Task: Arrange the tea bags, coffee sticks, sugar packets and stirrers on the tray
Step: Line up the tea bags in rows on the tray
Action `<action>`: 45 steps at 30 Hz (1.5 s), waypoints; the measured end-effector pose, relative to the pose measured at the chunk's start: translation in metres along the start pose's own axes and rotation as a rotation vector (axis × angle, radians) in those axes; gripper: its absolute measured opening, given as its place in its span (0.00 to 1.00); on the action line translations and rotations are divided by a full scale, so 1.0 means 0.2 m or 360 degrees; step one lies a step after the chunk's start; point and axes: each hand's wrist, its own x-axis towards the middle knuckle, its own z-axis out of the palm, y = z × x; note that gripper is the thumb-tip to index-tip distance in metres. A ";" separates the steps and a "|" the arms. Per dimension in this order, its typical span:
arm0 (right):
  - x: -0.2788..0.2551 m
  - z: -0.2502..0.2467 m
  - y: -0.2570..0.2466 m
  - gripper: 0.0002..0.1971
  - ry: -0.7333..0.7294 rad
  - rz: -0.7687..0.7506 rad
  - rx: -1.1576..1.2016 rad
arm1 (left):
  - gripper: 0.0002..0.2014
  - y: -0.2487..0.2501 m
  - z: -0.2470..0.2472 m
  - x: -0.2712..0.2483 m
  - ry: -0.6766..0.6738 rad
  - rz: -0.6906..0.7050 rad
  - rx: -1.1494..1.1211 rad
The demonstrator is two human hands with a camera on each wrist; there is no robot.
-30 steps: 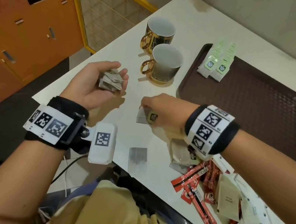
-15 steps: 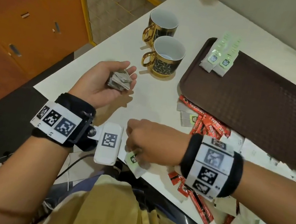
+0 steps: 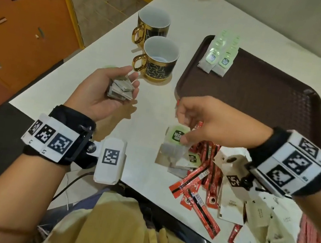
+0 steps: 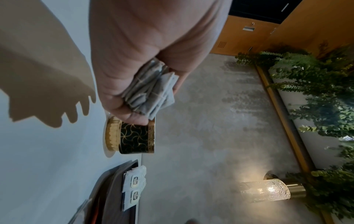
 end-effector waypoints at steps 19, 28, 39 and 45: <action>0.02 0.23 0.13 0.17 -0.0113 0.0252 -0.0534 | 0.14 -0.13 0.10 0.04 -0.0242 -0.0170 0.0239; -0.05 0.03 0.18 0.12 0.0520 0.0340 0.0415 | 0.12 -0.17 0.10 0.05 -0.0294 0.0001 0.0408; -0.09 -0.04 0.22 0.17 0.0616 0.0487 0.1117 | 0.20 -0.29 0.30 0.09 -0.0851 0.0126 0.1233; -0.09 -0.04 0.22 0.16 0.0782 0.0370 0.1214 | 0.13 -0.30 0.34 0.13 -0.0757 0.0199 0.1373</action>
